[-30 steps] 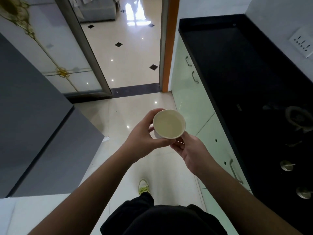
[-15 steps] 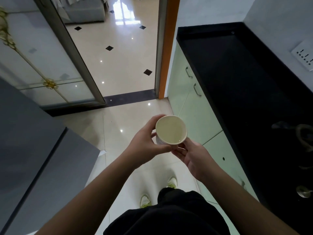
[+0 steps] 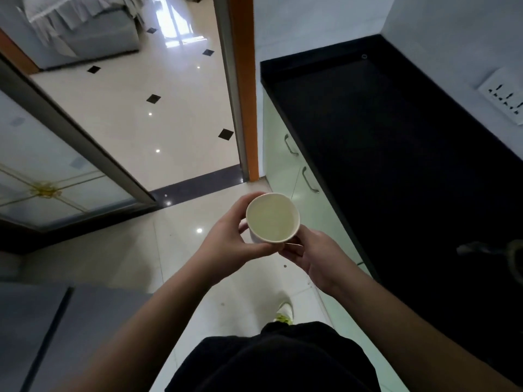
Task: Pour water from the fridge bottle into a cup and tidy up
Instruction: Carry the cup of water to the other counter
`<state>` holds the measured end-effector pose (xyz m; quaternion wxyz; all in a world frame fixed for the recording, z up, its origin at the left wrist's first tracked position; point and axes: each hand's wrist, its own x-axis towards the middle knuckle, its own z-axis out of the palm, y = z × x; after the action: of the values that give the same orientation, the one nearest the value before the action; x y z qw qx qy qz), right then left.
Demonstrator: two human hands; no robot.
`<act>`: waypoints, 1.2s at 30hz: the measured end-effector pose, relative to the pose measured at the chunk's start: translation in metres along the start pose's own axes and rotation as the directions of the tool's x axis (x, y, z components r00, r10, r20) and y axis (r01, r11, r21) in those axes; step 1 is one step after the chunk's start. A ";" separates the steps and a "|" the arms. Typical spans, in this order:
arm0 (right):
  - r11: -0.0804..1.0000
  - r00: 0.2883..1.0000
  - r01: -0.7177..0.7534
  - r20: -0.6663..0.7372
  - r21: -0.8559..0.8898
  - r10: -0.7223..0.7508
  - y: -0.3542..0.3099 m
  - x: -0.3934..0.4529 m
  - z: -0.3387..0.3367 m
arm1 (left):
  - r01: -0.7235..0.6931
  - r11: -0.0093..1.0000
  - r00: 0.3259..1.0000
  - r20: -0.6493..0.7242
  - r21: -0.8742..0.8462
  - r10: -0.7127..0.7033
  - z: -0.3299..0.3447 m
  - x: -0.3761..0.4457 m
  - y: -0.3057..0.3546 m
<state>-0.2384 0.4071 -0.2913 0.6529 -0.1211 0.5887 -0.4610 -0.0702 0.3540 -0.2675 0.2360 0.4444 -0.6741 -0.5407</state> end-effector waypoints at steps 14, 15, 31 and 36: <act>0.999 0.997 -0.018 -0.076 0.041 0.021 -0.087 0.119 0.039 | -0.031 0.998 0.990 0.137 0.062 0.022 -0.065 0.153 -0.008; 0.998 0.995 -0.020 -0.094 0.058 0.025 -0.092 0.128 0.046 | -0.042 0.996 0.986 0.165 0.079 0.028 -0.073 0.165 -0.011; 0.975 0.962 0.033 -0.271 0.220 0.028 -0.170 0.239 0.104 | -0.136 0.973 0.949 0.307 0.185 0.075 -0.152 0.331 -0.011; 0.972 0.964 0.068 -0.265 0.227 -0.006 -0.198 0.273 0.086 | -0.130 0.977 0.938 0.340 0.170 0.066 -0.141 0.388 -0.014</act>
<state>-0.2860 0.0633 -0.3083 0.5701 0.0078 0.6091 -0.5513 -0.1444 -0.0509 -0.3009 0.1023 0.3330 -0.7740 -0.5287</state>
